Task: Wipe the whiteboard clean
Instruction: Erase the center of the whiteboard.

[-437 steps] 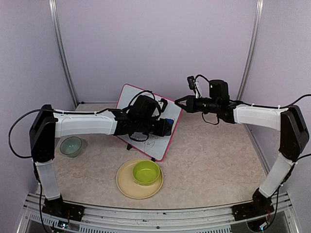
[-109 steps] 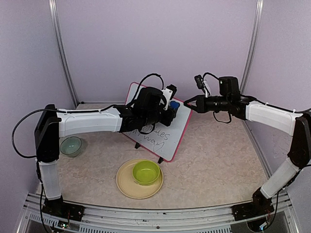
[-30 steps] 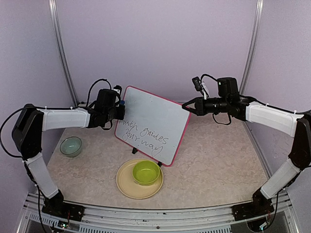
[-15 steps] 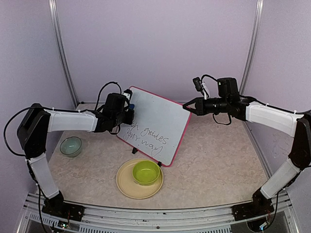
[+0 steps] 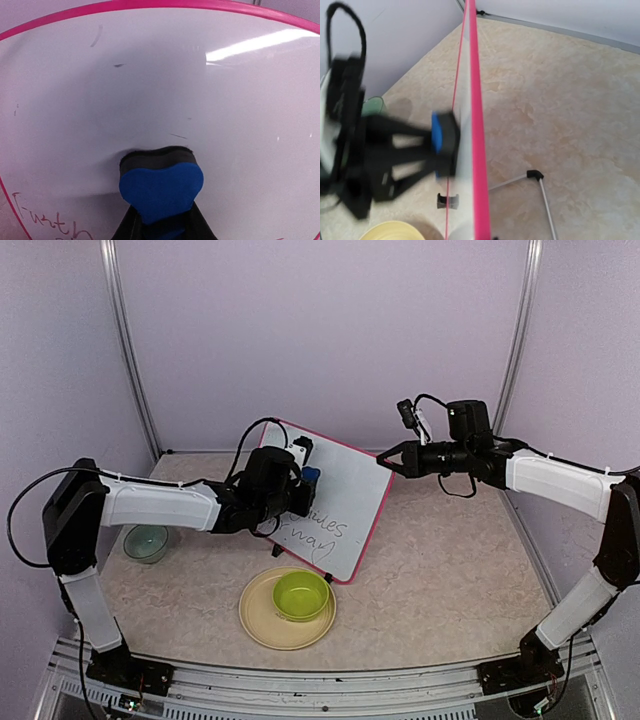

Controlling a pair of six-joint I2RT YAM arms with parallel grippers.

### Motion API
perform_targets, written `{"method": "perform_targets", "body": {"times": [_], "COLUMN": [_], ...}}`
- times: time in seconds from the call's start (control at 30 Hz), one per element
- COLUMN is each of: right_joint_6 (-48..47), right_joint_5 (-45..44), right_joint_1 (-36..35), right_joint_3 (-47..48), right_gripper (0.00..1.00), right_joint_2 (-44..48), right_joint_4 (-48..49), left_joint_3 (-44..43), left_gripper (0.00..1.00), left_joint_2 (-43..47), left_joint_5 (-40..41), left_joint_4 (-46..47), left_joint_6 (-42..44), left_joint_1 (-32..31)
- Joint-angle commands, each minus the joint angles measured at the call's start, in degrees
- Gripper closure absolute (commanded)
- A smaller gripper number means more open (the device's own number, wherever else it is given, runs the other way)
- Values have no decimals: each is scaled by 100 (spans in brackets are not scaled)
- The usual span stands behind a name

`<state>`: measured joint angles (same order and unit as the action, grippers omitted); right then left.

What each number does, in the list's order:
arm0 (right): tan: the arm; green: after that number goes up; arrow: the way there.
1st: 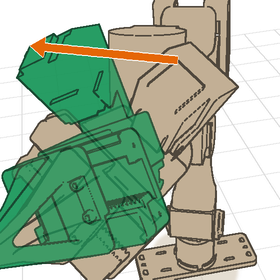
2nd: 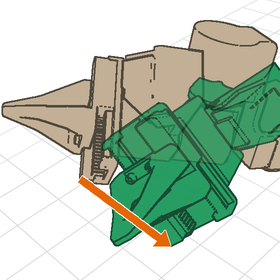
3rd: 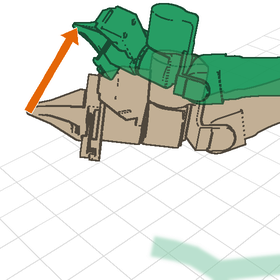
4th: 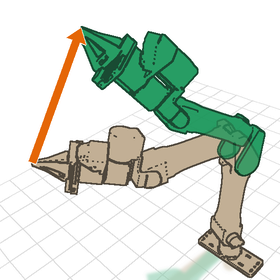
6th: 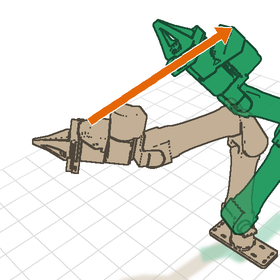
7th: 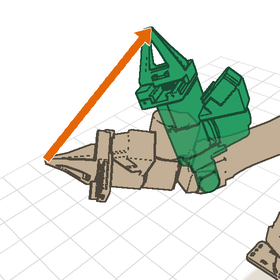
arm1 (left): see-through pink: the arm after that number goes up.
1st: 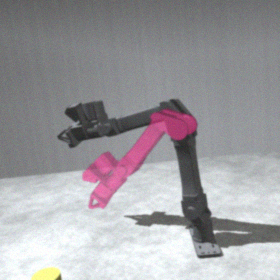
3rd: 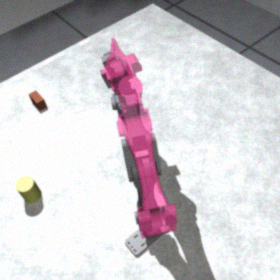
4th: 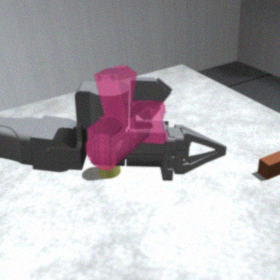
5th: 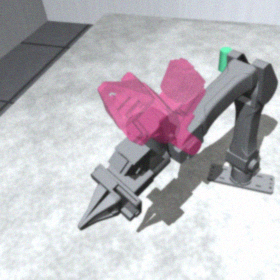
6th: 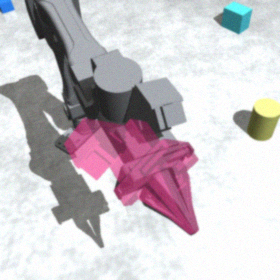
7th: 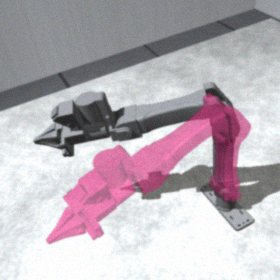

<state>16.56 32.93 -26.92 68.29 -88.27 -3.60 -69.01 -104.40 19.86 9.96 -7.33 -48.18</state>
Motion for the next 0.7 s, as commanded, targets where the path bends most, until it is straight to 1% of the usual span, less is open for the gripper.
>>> {"method": "perform_targets", "body": {"times": [0.0, 0.13, 0.2, 0.27, 0.33, 0.43, 0.57, 0.67], "right_joint_6": [-277, -275, -275, -283, -299, -291, -283, -263], "right_joint_5": [495, 495, 475, 432, 357, 326, 340, 361], "right_joint_1": [-121, -121, -121, -121, -121, -121, -121, -121], "right_joint_3": [-9, -31, -35, -36, -35, -29, -28, -37], "right_gripper": [100, 100, 100, 100, 100, 100, 100, 100], "right_joint_2": [94, 109, 125, 144, 155, 172, 171, 153], "right_joint_4": [98, 113, 103, 85, 59, 61, 96, 134], "left_joint_3": [-218, -404, -461, -440, -359, -93, 509, 819], "left_gripper": [97, 97, 97, 97, 97, 97, 96, 96], "left_joint_2": [-239, -265, -232, -97, 124, 604, 1291, 1541], "left_joint_5": [-357, -510, -459, -236, 245, 632, 570, 492], "left_joint_4": [79, 94, 69, 24, -70, -226, -240, -269], "left_joint_6": [-157, -214, -220, -270, -326, -472, -545, -455], "left_joint_1": [-525, -757, -837, -810, -699, -312, 405, 903]}}
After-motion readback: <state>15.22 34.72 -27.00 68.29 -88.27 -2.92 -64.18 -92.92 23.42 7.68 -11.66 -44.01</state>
